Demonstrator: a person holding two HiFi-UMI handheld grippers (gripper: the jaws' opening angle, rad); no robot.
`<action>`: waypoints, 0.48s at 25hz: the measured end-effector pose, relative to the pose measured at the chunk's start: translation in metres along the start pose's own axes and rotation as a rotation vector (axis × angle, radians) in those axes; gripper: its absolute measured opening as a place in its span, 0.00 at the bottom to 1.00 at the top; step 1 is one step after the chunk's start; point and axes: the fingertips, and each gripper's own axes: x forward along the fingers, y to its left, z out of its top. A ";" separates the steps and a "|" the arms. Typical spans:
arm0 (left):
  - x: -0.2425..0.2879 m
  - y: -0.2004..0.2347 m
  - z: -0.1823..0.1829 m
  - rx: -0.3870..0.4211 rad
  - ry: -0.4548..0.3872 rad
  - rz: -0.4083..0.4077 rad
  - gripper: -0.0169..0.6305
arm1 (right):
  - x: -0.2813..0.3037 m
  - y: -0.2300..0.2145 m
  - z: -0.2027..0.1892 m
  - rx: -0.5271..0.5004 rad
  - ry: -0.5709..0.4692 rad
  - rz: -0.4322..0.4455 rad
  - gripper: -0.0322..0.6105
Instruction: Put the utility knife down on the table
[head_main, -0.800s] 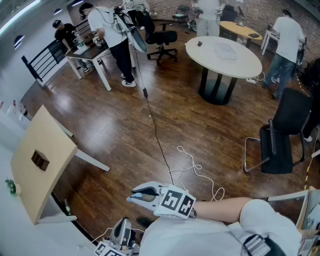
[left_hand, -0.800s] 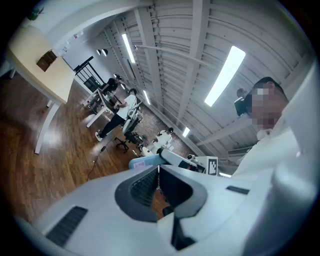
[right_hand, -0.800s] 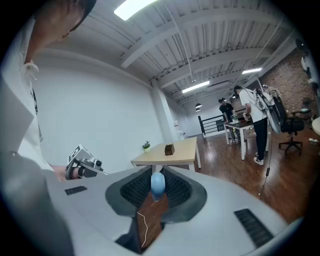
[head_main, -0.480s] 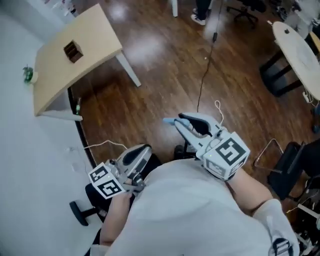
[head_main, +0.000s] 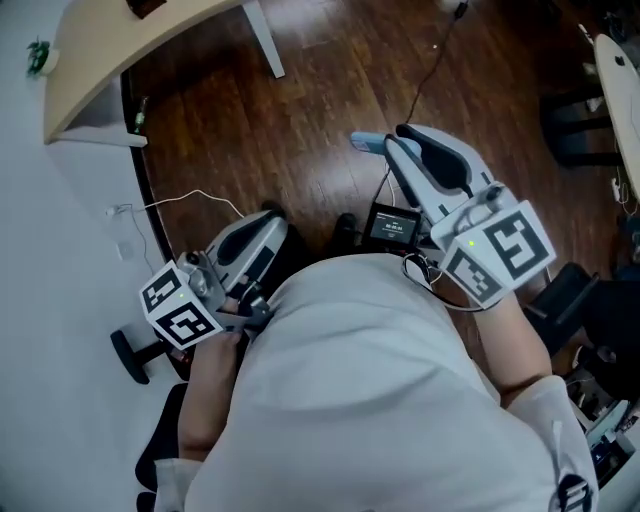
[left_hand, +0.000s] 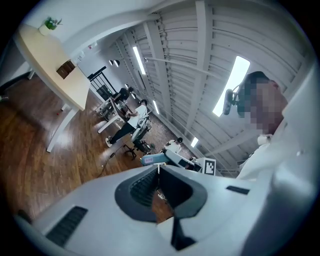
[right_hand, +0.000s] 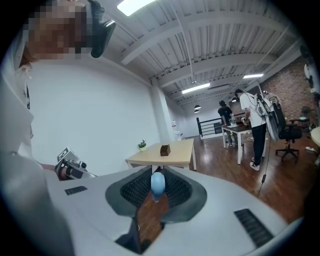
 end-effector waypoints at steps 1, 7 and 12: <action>-0.001 0.001 -0.001 -0.003 0.000 0.002 0.03 | 0.002 0.000 -0.001 0.000 0.004 0.002 0.16; -0.007 0.011 -0.004 -0.002 -0.011 0.030 0.03 | 0.016 0.008 -0.010 -0.004 0.023 0.036 0.16; -0.031 0.041 0.031 -0.028 -0.038 0.055 0.03 | 0.066 0.025 -0.001 0.000 0.054 0.060 0.16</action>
